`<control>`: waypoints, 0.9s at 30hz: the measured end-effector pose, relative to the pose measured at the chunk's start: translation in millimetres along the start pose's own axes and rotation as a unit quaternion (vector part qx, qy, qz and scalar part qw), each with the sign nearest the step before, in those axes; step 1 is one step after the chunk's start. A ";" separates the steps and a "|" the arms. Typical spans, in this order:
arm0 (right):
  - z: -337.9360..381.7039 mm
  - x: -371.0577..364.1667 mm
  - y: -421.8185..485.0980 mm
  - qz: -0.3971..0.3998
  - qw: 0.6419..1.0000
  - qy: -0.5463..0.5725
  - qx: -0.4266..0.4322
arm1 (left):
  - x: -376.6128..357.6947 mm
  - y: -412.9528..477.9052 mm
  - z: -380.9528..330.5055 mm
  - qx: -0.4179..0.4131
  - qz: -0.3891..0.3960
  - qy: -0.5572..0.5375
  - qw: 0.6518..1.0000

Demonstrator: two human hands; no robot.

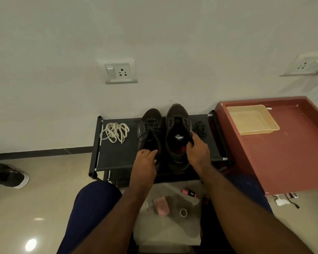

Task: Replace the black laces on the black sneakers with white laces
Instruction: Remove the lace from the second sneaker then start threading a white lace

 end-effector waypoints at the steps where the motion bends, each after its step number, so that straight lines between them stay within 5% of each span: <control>1: -0.1 -0.5 5.1 0.002 1.000 -0.004 0.002 | -0.9 -0.6 0.2 0.003 -0.012 -0.006 1.000; 6: -4.6 4.1 6.4 0.010 0.999 0.003 -0.039 | 3.4 -5.7 -3.9 -0.005 -0.019 -0.002 1.000; 11: 23.2 11.4 -41.4 -0.107 0.992 0.039 0.055 | 15.8 -19.2 -9.5 0.012 -0.068 0.001 0.998; 14: 16.6 -18.4 -76.3 0.023 0.994 0.096 -0.048 | 22.4 -35.9 -18.2 0.010 -0.100 0.006 0.995; 18: -2.1 -57.1 -117.6 0.182 0.941 0.209 -0.191 | 21.2 -72.1 -32.7 0.015 -0.073 -0.005 0.997; 22: -10.8 -64.0 -131.7 0.173 0.913 0.294 -0.224 | 25.9 -93.9 -36.3 0.055 -0.050 -0.035 0.997; 27: -11.7 -60.9 -156.3 0.172 0.943 0.256 -0.125 | 26.5 -106.3 -22.5 0.100 -0.066 -0.050 0.991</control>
Point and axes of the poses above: each hand's wrist, its own y-axis towards the middle knuckle, its own x-axis out of the back of the hand, z = x × y, the point moved 4 cm from there along y, towards the middle knuckle, and after that the axes turned 3 degrees about -z, right-handed, at the moved point
